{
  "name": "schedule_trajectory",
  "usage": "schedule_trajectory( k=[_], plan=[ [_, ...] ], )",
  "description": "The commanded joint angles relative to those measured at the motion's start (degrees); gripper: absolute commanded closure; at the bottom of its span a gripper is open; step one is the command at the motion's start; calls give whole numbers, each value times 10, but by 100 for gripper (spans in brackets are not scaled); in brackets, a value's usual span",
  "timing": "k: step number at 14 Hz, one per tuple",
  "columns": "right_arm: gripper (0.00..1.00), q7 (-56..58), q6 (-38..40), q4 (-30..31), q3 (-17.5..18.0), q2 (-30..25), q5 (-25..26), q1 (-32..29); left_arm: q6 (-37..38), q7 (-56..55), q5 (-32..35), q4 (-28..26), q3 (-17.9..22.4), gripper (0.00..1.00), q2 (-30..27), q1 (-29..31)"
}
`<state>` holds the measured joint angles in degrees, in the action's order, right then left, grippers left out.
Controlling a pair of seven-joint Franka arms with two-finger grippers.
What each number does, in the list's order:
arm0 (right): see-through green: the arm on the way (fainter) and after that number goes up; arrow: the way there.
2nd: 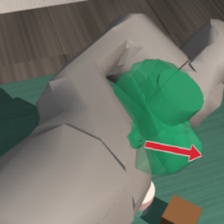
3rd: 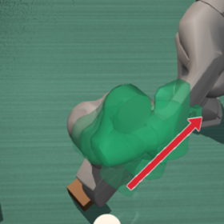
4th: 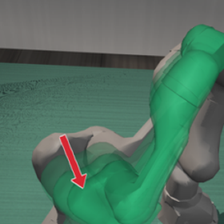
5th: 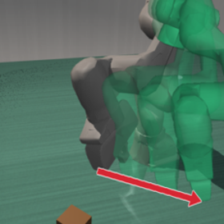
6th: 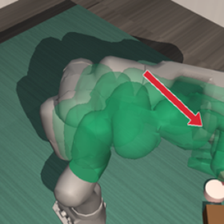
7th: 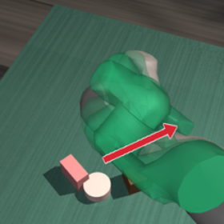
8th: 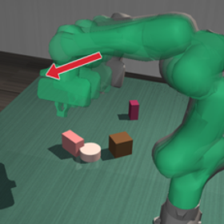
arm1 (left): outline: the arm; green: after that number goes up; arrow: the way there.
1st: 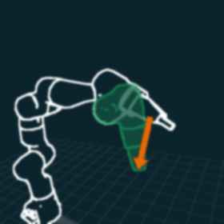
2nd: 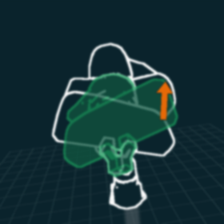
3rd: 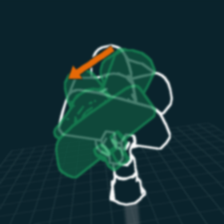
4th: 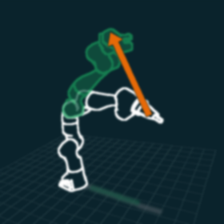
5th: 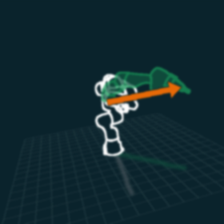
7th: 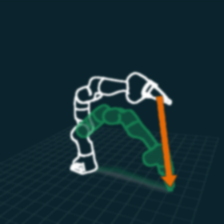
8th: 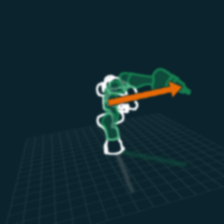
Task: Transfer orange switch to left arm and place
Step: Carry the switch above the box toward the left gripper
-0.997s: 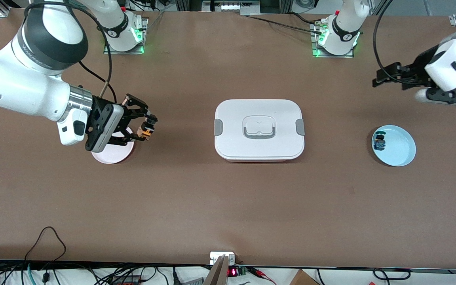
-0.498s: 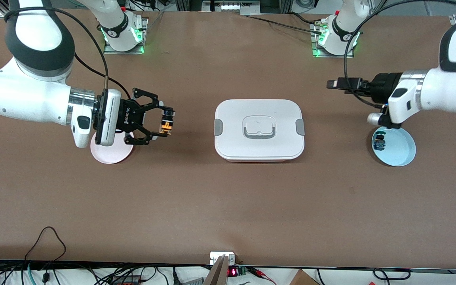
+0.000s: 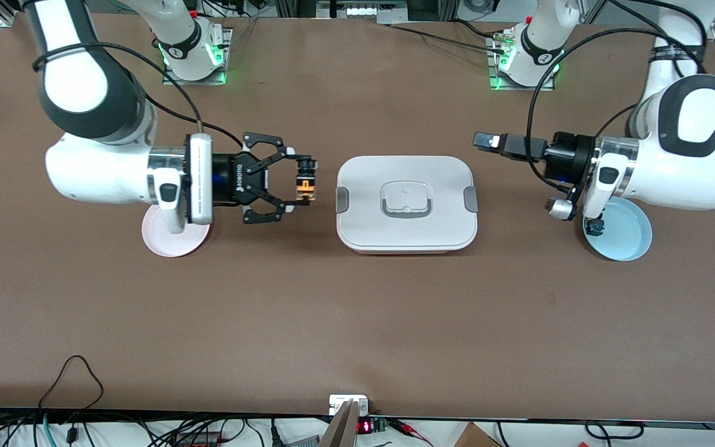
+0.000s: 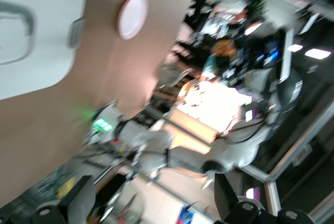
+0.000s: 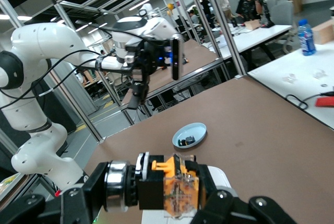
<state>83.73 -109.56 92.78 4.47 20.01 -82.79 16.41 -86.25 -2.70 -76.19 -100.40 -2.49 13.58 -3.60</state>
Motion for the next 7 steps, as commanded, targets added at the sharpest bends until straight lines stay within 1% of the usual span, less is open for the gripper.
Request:
schedule_trajectory(
  k=[1, 2, 4, 6, 7],
  plan=[
    [100, 40, -3, -9, -2, 11, -76, 28, -106, 12, -61, -29, -59, 0, -13, -1],
    [100, 48, -10, -11, -2, 15, -95, 37, -146, 12, -76, -29, -84, 0, -11, 0],
    [100, 51, -47, -16, -2, 18, -129, 62, -221, 16, -98, -40, -120, 0, -8, -1],
    [100, 52, -69, -25, -2, 27, -136, 78, -287, 37, -154, -40, -160, 0, 4, -1],
    [100, 52, -75, -30, -2, 28, -137, 80, -311, 37, -176, -40, -174, 0, 5, -1]
  ],
)
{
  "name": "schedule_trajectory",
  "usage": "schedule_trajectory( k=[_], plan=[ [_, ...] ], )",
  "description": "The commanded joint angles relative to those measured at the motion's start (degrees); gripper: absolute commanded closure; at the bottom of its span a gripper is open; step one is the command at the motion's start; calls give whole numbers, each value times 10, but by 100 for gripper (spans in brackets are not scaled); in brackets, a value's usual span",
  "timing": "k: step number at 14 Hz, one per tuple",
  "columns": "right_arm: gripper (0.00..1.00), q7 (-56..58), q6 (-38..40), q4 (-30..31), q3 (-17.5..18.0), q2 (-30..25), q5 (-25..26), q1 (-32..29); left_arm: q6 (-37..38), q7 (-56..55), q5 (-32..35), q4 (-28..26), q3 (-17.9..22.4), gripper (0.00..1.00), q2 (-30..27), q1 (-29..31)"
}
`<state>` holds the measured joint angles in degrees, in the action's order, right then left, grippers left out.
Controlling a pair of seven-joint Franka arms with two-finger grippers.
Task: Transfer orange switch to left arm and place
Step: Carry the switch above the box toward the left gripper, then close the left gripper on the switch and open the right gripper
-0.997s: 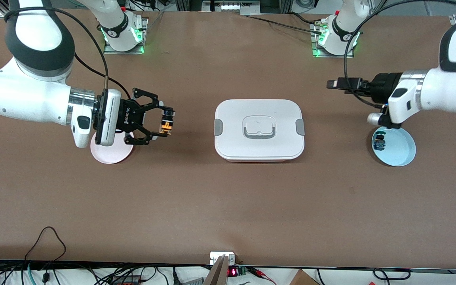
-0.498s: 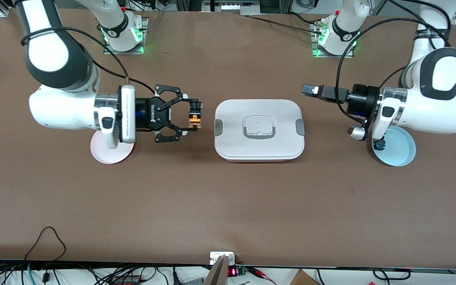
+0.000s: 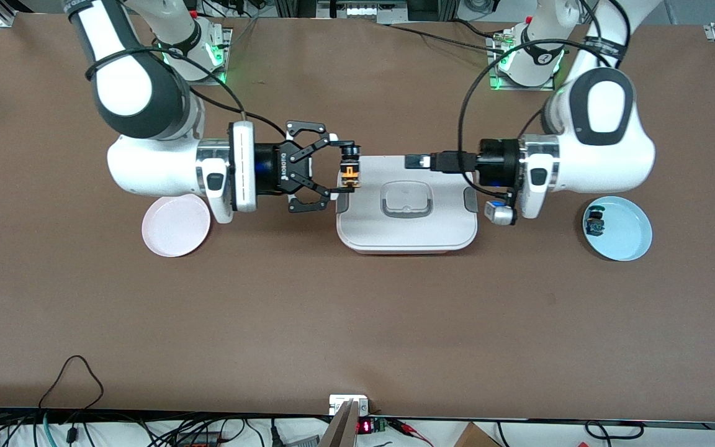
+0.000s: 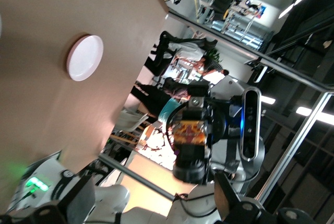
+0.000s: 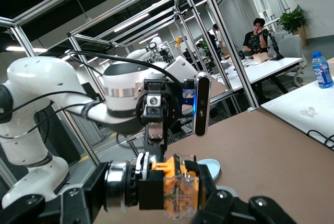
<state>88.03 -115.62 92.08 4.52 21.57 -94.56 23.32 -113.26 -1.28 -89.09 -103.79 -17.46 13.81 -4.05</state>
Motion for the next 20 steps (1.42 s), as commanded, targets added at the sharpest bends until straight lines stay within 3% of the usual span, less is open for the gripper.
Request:
schedule_trajectory(
  k=[1, 8, 9, 11, 13, 20],
  plan=[
    [100, 9, -17, -24, -2, 15, -19, 13, -45, 22, -50, -4, -26, 0, 4, 4],
    [100, 6, -24, -24, -3, 15, -20, 34, -78, 27, -52, 45, -26, 1, 39, -12],
    [100, 7, -27, -24, -3, 15, -20, 35, -77, 28, -50, 43, -26, 9, 38, -17],
    [100, 8, -27, -23, -3, 15, -20, 38, -74, 27, -47, 40, -27, 37, 32, -18],
    [100, 7, -28, -24, -3, 15, -21, 38, -71, 27, -45, 38, -28, 48, 28, -18],
    [100, 8, -28, -23, -3, 15, -22, 38, -70, 24, -43, 32, -38, 52, 18, -17]
  ],
)
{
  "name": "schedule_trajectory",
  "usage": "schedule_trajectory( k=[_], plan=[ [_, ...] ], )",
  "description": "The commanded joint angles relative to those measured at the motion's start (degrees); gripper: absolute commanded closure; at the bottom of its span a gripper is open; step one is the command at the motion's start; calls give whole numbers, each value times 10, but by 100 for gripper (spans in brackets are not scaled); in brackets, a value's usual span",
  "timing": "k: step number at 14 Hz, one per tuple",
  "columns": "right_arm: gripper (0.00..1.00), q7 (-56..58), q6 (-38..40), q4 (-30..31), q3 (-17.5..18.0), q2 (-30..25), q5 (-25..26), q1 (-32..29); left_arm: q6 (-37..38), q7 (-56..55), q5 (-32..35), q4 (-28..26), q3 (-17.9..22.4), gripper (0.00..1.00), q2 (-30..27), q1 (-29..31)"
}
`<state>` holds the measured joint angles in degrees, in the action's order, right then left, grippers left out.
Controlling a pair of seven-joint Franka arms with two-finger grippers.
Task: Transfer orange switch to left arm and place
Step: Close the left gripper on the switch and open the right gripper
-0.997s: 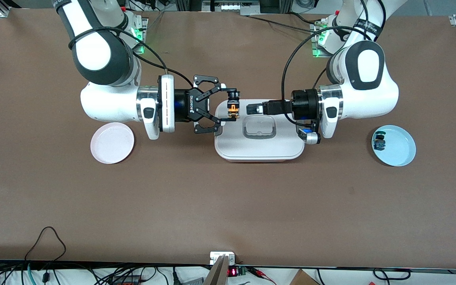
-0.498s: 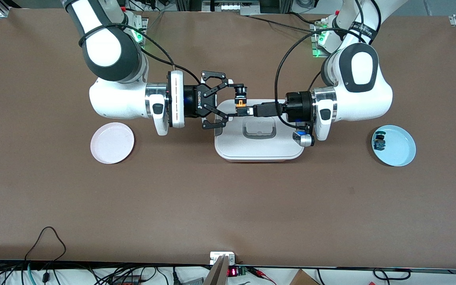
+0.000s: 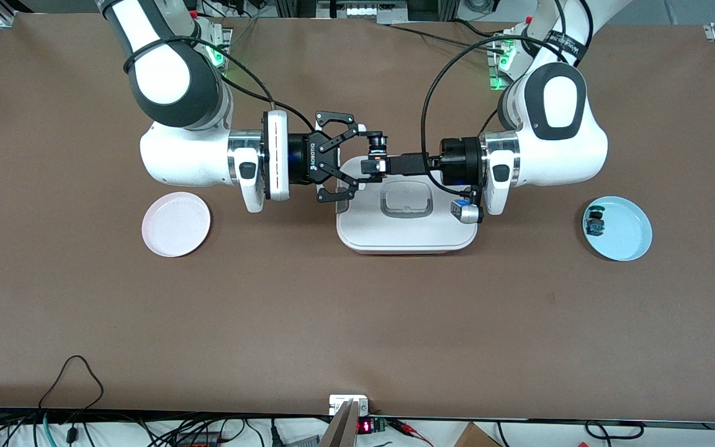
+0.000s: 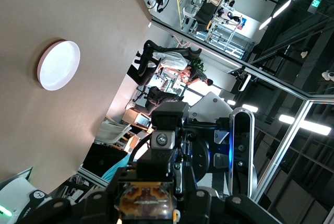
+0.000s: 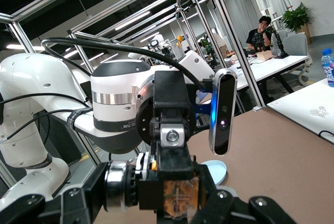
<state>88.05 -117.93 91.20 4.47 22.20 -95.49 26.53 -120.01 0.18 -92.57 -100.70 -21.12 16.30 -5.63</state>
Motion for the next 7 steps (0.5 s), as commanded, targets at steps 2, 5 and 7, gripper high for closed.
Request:
schedule_trajectory(
  k=[2, 5, 7],
  plan=[
    [100, 9, -5, -15, -2, 9, -12, 6, -1, 10, -8, 1, -1, 65, -7, 0],
    [100, 9, -5, -15, -2, 8, -13, 6, -1, 10, -7, 1, -1, 75, -4, 0],
    [100, 9, -5, -15, -2, 9, -14, 6, -1, 10, -7, 1, -1, 78, -4, 0]
  ],
)
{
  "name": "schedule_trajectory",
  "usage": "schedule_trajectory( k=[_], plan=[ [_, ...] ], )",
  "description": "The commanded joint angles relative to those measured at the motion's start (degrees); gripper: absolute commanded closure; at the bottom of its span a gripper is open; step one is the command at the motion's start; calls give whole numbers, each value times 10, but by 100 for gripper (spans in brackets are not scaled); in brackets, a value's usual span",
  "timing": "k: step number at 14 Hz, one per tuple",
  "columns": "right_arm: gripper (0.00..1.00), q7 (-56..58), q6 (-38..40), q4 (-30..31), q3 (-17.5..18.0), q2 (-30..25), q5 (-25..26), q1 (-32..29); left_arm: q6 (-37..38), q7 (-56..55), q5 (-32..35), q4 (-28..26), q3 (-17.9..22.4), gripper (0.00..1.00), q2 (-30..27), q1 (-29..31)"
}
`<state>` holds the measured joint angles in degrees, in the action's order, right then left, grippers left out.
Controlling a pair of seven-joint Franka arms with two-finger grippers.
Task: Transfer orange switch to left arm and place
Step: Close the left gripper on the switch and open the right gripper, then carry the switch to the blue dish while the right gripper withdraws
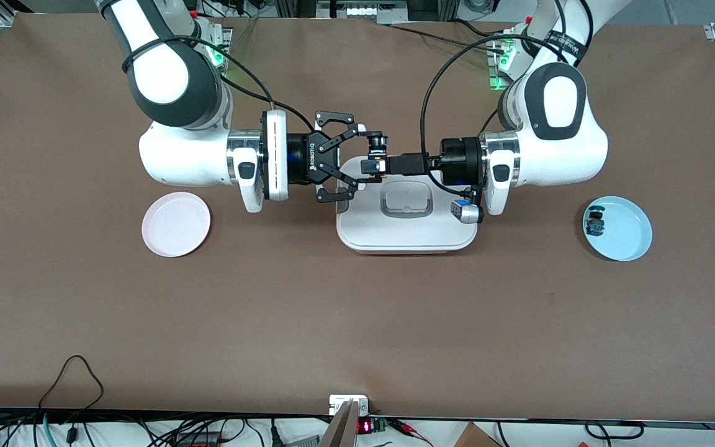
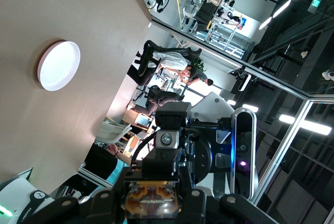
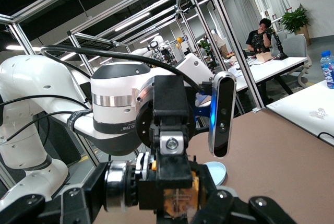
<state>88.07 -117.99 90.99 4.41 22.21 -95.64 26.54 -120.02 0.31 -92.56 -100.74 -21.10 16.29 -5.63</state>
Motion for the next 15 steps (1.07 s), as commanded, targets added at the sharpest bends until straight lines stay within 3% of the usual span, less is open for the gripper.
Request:
schedule_trajectory(
  k=[1, 2, 3, 8, 15],
  plan=[
    [100, 9, -4, -13, -2, 8, -13, 6, -1, 8, -7, 2, -1, 78, -4, 0],
    [88, 6, -4, -13, -2, 8, -14, 6, -1, 8, -7, 2, -1, 79, -4, 0],
    [1, -3, -2, -9, -2, 8, -18, 6, -1, 8, -7, 2, -1, 80, -4, 2],
    [0, -7, -2, -7, -2, 6, -31, 9, -1, 7, 19, 5, 1, 81, -5, 10],
    [0, 1, 6, 10, -7, -7, -24, -13, 35, 7, 280, 9, 4, 80, -2, 66]
  ],
)
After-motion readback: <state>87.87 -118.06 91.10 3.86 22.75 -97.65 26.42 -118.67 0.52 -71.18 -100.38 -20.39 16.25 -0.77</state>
